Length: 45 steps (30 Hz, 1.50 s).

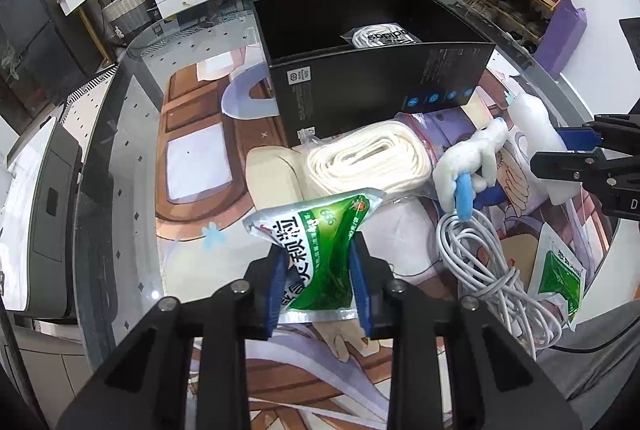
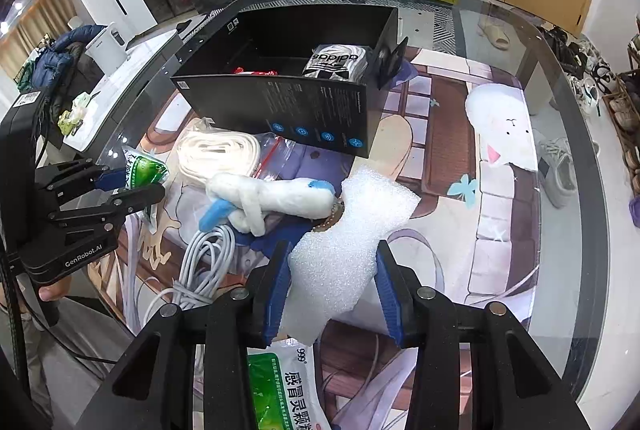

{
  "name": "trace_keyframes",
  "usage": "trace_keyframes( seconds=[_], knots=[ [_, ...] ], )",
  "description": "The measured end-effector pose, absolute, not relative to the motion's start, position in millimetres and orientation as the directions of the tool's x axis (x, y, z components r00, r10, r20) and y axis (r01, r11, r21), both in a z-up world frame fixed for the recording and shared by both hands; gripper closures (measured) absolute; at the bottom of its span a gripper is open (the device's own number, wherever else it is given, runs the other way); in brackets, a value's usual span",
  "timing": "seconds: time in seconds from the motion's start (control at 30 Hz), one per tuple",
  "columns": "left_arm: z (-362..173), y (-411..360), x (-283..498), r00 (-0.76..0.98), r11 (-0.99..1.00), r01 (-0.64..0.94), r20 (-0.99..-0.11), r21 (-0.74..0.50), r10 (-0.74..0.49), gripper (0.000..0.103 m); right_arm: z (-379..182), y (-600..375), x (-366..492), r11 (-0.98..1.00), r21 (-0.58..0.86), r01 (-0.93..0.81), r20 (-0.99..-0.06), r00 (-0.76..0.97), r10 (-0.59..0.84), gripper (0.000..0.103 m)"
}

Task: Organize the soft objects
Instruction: 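Grasp green sachet with left tool while right tool grasps the white foam piece, then place green sachet into black box with left tool while right tool drops foam in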

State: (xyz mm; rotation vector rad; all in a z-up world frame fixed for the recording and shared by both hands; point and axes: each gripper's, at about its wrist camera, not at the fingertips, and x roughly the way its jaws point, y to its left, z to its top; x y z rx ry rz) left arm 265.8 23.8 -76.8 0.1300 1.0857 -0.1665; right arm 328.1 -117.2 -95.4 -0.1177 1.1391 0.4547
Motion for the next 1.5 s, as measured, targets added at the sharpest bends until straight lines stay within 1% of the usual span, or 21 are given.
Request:
trace_keyframes(
  seconds=[0.4,0.63,0.9,1.03,1.13,1.2,1.37,1.5],
  knots=[
    [-52,16,264,0.494,0.978,0.210,-0.863,0.000,-0.107,0.077,-70,-101,318,0.872,0.137,-0.469,-0.859,0.381,0.341,0.061],
    [-41,16,267,0.514,0.978,0.208,-0.850,-0.003,-0.112,0.077,-47,-87,309,0.853,0.137,-0.504,-0.829,0.413,0.377,0.061],
    [-9,16,275,0.593,0.981,0.189,-0.792,-0.040,-0.146,0.077,-18,-74,310,0.851,0.111,-0.514,-0.782,0.484,0.394,0.062],
    [3,14,284,0.635,0.983,0.178,-0.759,-0.041,-0.147,0.077,-6,-70,317,0.859,0.089,-0.504,-0.757,0.526,0.387,0.062],
    [9,11,288,0.676,0.985,0.170,-0.727,-0.004,-0.120,0.077,1,-67,324,0.868,0.065,-0.493,-0.738,0.562,0.374,0.062],
    [13,8,295,0.693,0.985,0.173,-0.710,-0.002,-0.123,0.077,3,-65,329,0.874,0.050,-0.483,-0.727,0.583,0.363,0.062],
    [11,7,316,0.716,0.990,0.142,-0.691,0.005,-0.099,0.077,5,-62,348,0.893,0.027,-0.449,-0.712,0.618,0.332,0.062],
    [7,5,332,0.718,0.991,0.135,-0.689,-0.009,-0.104,0.077,2,-61,367,0.906,0.014,-0.423,-0.704,0.639,0.309,0.062]
  ],
)
